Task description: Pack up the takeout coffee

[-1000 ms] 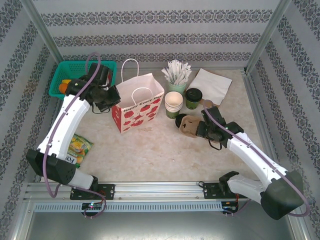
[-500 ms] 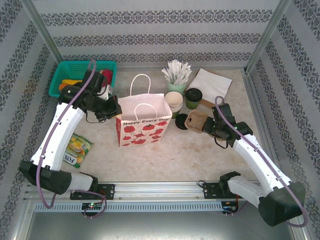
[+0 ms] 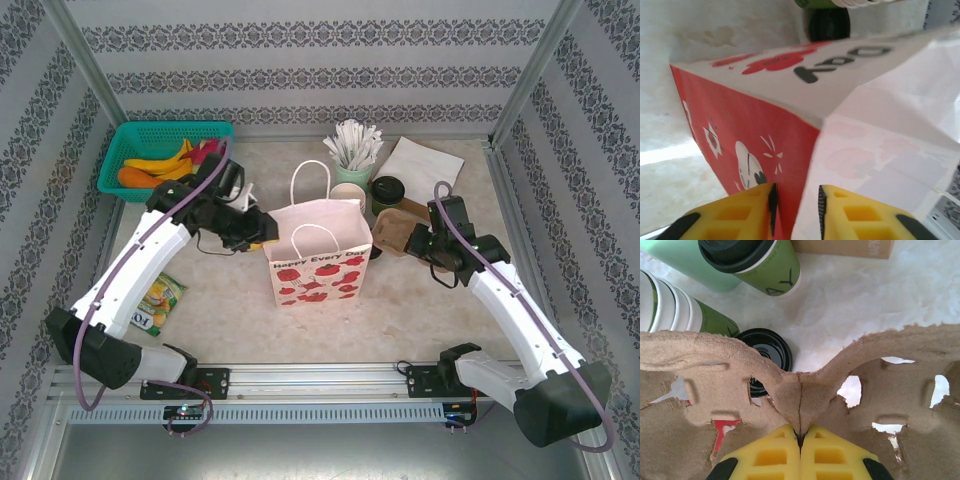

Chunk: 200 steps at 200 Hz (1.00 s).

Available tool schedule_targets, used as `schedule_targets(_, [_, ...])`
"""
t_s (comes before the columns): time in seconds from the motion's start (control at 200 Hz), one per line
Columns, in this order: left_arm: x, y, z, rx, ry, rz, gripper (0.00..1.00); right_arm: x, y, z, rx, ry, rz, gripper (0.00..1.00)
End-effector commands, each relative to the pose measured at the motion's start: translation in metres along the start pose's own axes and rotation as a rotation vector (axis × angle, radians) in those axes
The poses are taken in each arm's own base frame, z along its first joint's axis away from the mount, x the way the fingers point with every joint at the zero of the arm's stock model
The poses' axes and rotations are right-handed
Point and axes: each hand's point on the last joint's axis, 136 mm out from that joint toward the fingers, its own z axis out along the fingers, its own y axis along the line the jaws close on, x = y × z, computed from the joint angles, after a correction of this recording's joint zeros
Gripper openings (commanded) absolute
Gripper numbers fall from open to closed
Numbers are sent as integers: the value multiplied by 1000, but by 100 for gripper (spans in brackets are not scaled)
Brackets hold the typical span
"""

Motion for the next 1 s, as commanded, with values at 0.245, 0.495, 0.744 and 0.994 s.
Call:
schedule_targets(0.245, [-4, -10, 2, -51, -14, 239, 81, -16, 8, -11, -21, -29, -21, 0])
schedule_targets(0.495, [-34, -6, -29, -103, -227, 366, 100, -14, 3, -18, -8, -33, -19, 0])
schedule_targets(0.744, [-77, -21, -82, -104, -629, 460, 100, -17, 13, -54, -32, -7, -76, 0])
schedule_targets(0.994, [-98, -61, -86, 40, -766, 669, 100, -34, 47, -104, -122, 35, -175, 0])
